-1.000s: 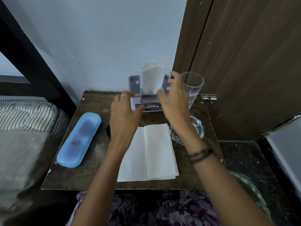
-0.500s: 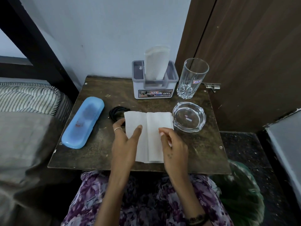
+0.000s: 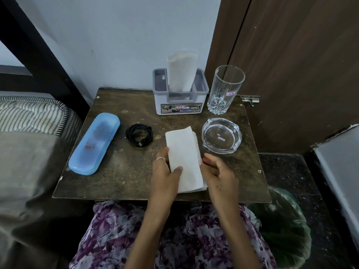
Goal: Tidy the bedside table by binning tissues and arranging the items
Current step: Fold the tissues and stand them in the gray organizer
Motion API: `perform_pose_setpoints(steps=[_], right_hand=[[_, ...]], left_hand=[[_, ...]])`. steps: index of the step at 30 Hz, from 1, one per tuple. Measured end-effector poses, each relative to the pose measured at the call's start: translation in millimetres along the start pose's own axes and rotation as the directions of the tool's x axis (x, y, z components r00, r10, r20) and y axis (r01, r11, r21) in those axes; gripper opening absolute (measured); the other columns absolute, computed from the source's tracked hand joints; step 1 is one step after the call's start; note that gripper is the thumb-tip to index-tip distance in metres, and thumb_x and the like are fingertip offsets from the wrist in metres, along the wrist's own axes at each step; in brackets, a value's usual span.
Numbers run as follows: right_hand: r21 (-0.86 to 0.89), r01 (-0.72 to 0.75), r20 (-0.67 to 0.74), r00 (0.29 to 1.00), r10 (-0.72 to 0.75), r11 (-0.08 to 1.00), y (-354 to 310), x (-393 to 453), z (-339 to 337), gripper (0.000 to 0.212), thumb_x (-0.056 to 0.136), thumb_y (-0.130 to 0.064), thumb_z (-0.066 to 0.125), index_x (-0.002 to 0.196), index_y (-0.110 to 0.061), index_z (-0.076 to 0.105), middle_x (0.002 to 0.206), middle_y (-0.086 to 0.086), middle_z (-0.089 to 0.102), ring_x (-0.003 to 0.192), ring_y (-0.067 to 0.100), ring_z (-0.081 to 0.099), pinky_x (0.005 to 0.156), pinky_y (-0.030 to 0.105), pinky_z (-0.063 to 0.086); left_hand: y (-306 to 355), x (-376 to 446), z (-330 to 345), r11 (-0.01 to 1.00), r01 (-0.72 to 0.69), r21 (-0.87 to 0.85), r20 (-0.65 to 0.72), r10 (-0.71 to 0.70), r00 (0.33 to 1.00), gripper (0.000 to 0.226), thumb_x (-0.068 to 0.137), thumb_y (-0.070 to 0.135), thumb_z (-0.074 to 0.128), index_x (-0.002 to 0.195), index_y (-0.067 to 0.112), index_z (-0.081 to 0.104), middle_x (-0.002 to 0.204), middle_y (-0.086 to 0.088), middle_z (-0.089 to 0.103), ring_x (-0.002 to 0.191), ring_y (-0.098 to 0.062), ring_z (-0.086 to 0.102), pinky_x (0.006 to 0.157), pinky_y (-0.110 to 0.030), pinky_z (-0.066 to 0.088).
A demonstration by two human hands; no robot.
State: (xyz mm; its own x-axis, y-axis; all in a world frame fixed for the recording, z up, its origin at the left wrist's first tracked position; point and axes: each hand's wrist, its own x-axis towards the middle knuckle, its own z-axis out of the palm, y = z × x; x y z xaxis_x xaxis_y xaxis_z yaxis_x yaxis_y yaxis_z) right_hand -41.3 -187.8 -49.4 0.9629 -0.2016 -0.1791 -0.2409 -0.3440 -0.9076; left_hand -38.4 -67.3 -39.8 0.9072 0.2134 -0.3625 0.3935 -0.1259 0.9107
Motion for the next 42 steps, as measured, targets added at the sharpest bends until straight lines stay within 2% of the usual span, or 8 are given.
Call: perform_pose_setpoints(steps=[3,8,18,22,28,31,37,42], right_hand=[[0.195,-0.067,0.085,0.995,0.051,0.978,2,1,1,0.033,0.089,-0.022,0.06,0.122,-0.019,0.061,0.114,-0.004,0.067,0.1,0.005,0.064,0.086,0.023,0.052],[0.41,-0.128,0.228,0.973,0.035,0.903,-4,5,-5,0.042,0.084,-0.029,0.058,0.125,-0.022,0.056,0.107,-0.015,0.069,0.103,0.006,0.065,0.091,0.027,0.051],[0.091,0.152,0.222,0.96,-0.169,0.984,-9,0,0,0.039,0.096,-0.017,0.048,0.131,-0.034,0.042,0.106,-0.03,0.057,0.094,-0.017,0.056,0.078,0.005,0.041],[-0.111,0.231,0.24,0.95,-0.2,0.967,-4,-5,3,0.037,0.096,-0.014,0.048,0.132,-0.023,0.044,0.107,-0.016,0.055,0.099,0.001,0.054,0.071,-0.002,0.036],[-0.124,0.318,0.135,0.944,-0.302,0.94,4,-9,4,0.033,0.095,-0.013,0.051,0.124,-0.027,0.046,0.104,-0.032,0.047,0.096,-0.029,0.043,0.077,-0.004,0.033],[-0.18,0.309,0.131,0.948,-0.289,0.934,5,-3,3,0.032,0.094,-0.017,0.053,0.126,-0.017,0.053,0.099,-0.019,0.059,0.087,-0.019,0.052,0.072,0.001,0.039],[-0.174,0.388,0.1,0.921,-0.376,0.905,-42,39,-2,0.024,0.09,-0.018,0.059,0.113,-0.016,0.065,0.103,0.002,0.071,0.09,0.012,0.065,0.081,0.03,0.053],[-0.229,0.544,0.027,0.833,-0.553,0.808,-98,100,-3,0.019,0.089,-0.012,0.06,0.105,-0.005,0.067,0.095,0.005,0.068,0.078,0.012,0.056,0.064,0.003,0.04]], left_hand=[[2,3,-3,0.98,0.053,-0.192,0.053,-0.044,0.998,0.053,0.086,-0.007,0.055,0.132,0.013,0.035,0.119,-0.002,0.056,0.091,-0.005,0.057,0.06,-0.01,0.05],[6,6,-16,0.962,-0.038,-0.271,0.101,0.068,0.993,0.036,0.085,-0.003,0.058,0.113,0.02,0.052,0.097,0.006,0.068,0.087,-0.009,0.065,0.065,-0.02,0.053],[4,1,-13,0.949,-0.314,0.029,0.139,0.308,0.941,0.038,0.09,0.005,0.045,0.114,0.034,0.046,0.12,-0.002,0.052,0.107,-0.004,0.051,0.091,-0.016,0.044],[-2,8,-22,0.882,-0.353,0.311,0.147,0.322,0.935,0.035,0.09,-0.003,0.048,0.122,0.011,0.05,0.109,0.0,0.058,0.087,-0.003,0.051,0.07,-0.002,0.038],[2,10,-19,0.865,-0.325,0.383,0.085,0.318,0.944,0.032,0.087,0.004,0.057,0.117,0.013,0.059,0.093,0.006,0.063,0.085,-0.01,0.059,0.068,-0.02,0.045],[-2,11,-17,0.857,-0.24,0.456,0.036,0.252,0.967,0.018,0.086,0.011,0.061,0.101,0.002,0.059,0.09,-0.005,0.066,0.086,-0.023,0.062,0.07,-0.032,0.047],[40,21,-23,0.833,-0.418,0.364,-0.007,0.451,0.893,0.025,0.088,0.008,0.059,0.112,0.013,0.058,0.098,0.006,0.062,0.087,-0.009,0.061,0.067,-0.007,0.043],[95,65,-23,0.751,-0.531,0.391,-0.103,0.609,0.786,0.034,0.086,0.005,0.059,0.118,0.012,0.05,0.099,0.005,0.06,0.091,-0.014,0.057,0.065,-0.017,0.035]])
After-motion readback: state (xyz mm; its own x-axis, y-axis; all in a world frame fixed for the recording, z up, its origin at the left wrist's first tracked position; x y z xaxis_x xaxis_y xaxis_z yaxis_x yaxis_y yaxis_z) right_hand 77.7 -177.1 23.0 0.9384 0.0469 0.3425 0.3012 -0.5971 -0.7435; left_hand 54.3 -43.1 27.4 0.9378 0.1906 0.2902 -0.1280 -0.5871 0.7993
